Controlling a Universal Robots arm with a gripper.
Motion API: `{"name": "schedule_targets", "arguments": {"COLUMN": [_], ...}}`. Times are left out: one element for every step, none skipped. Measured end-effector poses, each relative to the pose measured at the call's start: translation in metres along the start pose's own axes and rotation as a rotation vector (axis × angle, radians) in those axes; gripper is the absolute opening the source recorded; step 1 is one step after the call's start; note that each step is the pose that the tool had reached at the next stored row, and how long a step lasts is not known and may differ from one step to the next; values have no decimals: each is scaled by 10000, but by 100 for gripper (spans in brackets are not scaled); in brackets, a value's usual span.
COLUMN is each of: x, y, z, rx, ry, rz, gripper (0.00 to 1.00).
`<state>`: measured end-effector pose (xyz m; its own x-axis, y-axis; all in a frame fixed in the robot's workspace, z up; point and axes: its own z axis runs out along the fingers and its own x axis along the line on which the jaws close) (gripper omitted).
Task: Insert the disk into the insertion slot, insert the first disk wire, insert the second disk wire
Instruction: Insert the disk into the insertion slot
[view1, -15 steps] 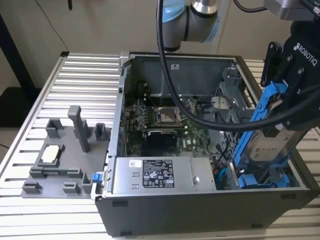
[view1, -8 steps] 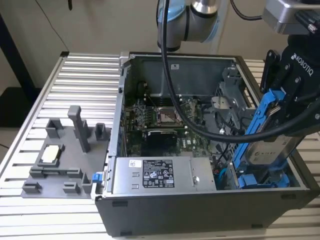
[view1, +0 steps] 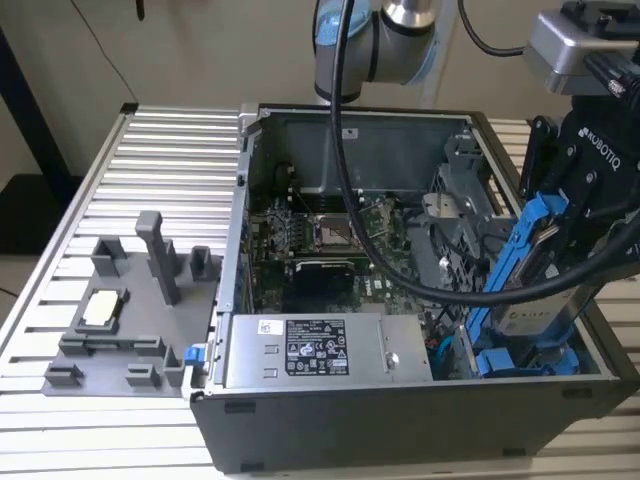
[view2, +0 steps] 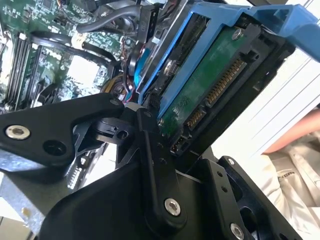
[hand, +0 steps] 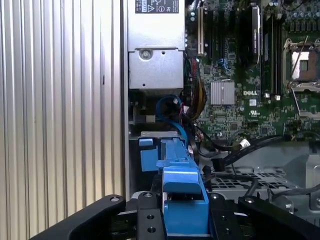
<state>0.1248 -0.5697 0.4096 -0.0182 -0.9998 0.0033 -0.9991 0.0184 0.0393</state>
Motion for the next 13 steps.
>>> {"name": "schedule_targets", "arguments": {"x": [0,-1,-1,0,0,0,0,-1,-1,-3,-5,-9,-15], "y": [-1,-2,-3,-4,-4,-5,-6,-6,-7,-8,-9,-9,-10], "z": [12,20,29,42,58,76,94,113,131,148,166,183,203], "rx": [0,0,-1,-2,-4,-7,-9,-10,-11,-11,-11,-11,-11], "ry": [1,2,-1,-4,-3,-2,-2,-3,-2,-1,0,0,-1], "rz": [0,0,-1,-1,-1,-1,-1,-1,-2,-1,-2,-2,-2], "gripper": [33,33,33,33,33,33,33,33,33,33,33,33,33]}}
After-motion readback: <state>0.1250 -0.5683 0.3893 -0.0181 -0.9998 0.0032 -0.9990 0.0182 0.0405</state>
